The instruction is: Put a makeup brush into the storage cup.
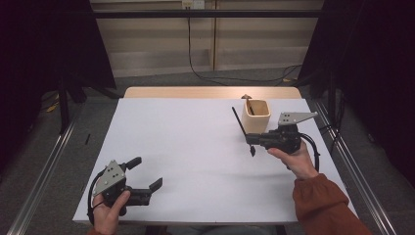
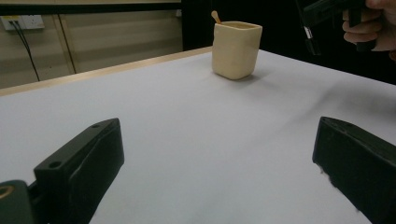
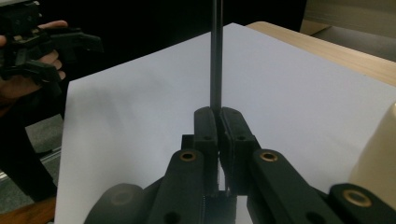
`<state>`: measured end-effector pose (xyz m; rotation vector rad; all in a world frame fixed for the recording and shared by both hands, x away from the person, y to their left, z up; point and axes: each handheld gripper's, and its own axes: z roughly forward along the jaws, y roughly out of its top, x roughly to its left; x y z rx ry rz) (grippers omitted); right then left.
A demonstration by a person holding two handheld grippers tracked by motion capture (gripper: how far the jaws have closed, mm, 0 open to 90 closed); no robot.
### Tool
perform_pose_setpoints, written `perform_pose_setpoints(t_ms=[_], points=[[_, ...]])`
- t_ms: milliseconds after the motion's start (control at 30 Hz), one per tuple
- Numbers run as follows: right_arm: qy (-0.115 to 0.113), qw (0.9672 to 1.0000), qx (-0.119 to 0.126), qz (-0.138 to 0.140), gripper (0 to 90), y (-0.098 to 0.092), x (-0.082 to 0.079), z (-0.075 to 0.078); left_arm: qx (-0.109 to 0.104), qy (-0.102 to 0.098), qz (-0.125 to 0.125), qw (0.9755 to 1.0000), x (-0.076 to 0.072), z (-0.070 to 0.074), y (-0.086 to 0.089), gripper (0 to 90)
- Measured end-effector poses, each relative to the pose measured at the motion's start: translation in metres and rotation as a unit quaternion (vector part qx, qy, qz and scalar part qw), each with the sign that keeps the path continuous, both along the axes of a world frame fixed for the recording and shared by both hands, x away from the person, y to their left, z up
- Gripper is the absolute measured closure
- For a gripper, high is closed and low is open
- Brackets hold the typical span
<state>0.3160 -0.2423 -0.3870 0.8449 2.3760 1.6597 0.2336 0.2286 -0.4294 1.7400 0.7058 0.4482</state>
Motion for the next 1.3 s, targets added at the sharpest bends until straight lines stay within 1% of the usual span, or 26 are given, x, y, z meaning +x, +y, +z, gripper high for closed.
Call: perform_pose_setpoints(t_ms=[100, 233, 367, 400, 567, 633, 700, 833, 1000, 1067, 1133, 1200, 1300], points=[[-0.002, 0.9999, -0.004, 0.013, 86.0, 0.005, -0.003, 0.001, -0.002, 0.006, -0.001, 1.0000, 0.001, -0.001, 0.001, 2.0], [-0.001, 0.9994, -0.014, 0.032, 85.9, 0.013, -0.005, 0.002, -0.002, 0.006, -0.002, 1.0000, 0.001, -0.001, 0.001, 2.0], [-0.003, 0.9988, -0.020, 0.045, 85.9, 0.020, -0.008, 0.004, -0.001, 0.005, -0.001, 1.0000, 0.001, -0.001, 0.001, 2.0], [-0.003, 0.9985, -0.022, 0.049, 85.9, 0.021, -0.009, 0.004, -0.003, 0.005, 0.001, 1.0000, 0.001, -0.001, 0.001, 2.0], [0.001, 0.9975, -0.037, 0.060, 85.9, 0.023, -0.010, 0.002, 0.002, 0.007, 0.003, 1.0000, 0.002, -0.002, 0.001, 2.0], [0.003, 0.9972, -0.041, 0.062, 85.9, 0.024, -0.011, 0.001, 0.001, 0.008, 0.004, 1.0000, 0.002, -0.002, 0.001, 2.0], [0.006, 0.9963, -0.052, 0.068, 85.9, 0.027, -0.013, 0.001, 0.000, 0.008, 0.007, 0.9999, 0.003, -0.002, 0.001, 1.9], [0.009, 0.9936, -0.072, 0.086, 85.9, 0.034, -0.016, 0.002, 0.001, 0.008, 0.004, 1.0000, 0.002, -0.002, 0.000, 2.0], [0.014, 0.9911, -0.094, 0.093, 85.9, 0.043, -0.019, 0.001, 0.007, 0.013, 0.001, 0.9999, 0.003, -0.003, -0.002, 2.0], [0.017, 0.9896, -0.107, 0.094, 85.9, 0.046, -0.019, 0.002, 0.006, 0.013, 0.000, 0.9999, 0.003, -0.003, -0.002, 2.0], [0.021, 0.9865, -0.129, 0.098, 86.0, 0.048, -0.018, 0.001, 0.006, 0.013, 0.000, 0.9999, 0.003, -0.003, -0.002, 2.0], [0.029, 0.9818, -0.157, 0.103, 85.9, 0.051, -0.015, -0.001, 0.009, 0.013, -0.002, 0.9999, 0.003, -0.003, -0.002, 2.0], [0.040, 0.9754, -0.186, 0.111, 86.0, 0.056, -0.014, -0.004, 0.010, 0.014, -0.004, 0.9998, 0.004, -0.003, -0.003, 2.0]])
